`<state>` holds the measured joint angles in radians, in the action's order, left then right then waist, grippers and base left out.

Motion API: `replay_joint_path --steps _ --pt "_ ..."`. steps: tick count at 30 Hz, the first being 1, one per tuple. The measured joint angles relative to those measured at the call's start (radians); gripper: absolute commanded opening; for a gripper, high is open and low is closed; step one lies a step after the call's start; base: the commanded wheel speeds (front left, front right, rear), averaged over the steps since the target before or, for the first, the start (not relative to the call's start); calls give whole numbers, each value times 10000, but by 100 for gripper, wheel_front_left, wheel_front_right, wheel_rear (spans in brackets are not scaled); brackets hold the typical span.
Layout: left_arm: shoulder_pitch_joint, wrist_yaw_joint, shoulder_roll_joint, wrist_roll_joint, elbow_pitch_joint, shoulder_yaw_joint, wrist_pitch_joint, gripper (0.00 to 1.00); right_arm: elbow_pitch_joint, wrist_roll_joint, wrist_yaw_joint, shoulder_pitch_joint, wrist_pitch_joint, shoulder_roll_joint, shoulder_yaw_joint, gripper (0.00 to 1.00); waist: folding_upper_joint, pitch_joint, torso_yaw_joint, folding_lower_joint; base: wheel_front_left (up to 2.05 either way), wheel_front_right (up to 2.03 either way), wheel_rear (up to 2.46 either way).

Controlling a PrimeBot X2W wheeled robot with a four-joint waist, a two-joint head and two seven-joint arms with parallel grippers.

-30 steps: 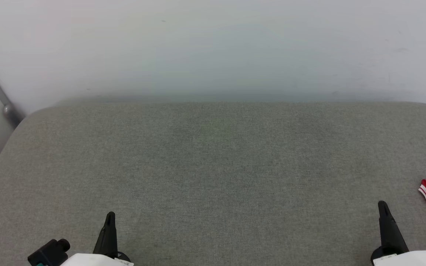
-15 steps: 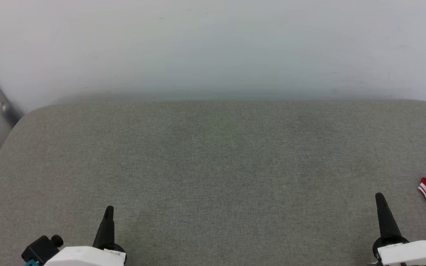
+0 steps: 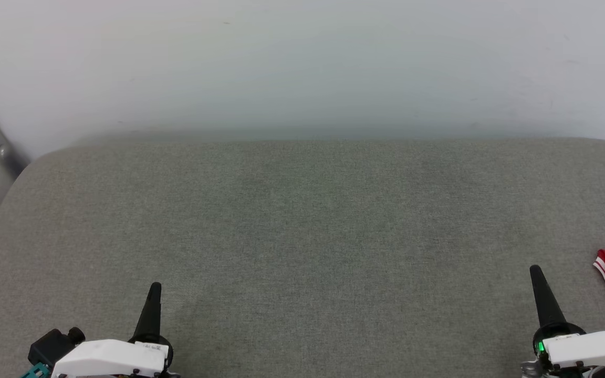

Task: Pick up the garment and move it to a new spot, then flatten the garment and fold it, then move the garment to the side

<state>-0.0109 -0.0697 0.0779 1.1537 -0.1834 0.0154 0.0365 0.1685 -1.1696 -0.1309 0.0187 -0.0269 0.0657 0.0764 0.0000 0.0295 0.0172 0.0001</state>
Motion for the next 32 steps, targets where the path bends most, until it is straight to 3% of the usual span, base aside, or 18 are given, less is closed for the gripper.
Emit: replay_joint_path --steps 32 --pt "649 -362 -12 2955 -370 408 -779 0 464 -2807 2 -712 752 2 86 0 0 -182 -95 0 0 0 0"
